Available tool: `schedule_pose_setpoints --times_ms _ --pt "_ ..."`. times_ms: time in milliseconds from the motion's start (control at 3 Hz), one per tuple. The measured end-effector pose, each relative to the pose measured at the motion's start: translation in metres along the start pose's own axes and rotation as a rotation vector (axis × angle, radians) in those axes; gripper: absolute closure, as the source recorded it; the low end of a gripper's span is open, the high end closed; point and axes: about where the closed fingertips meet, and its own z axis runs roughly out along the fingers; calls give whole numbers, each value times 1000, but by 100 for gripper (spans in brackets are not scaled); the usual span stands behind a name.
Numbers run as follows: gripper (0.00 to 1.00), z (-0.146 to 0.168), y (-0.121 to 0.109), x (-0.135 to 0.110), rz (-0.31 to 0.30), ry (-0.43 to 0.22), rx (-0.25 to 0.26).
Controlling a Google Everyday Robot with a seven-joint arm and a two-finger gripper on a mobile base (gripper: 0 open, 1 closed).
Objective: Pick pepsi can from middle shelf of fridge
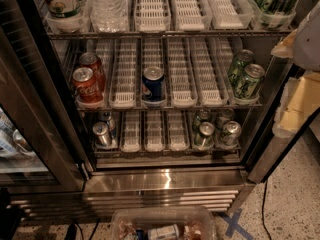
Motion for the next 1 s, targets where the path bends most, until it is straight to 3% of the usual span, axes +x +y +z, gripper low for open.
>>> schedule_pose_setpoints --times_ms 333,667,1000 --pt "0 0 0 0 0 0 0" --pt "0 23 6 -3 18 -59 -19" --pt "0 65 22 -10 27 -122 -49"
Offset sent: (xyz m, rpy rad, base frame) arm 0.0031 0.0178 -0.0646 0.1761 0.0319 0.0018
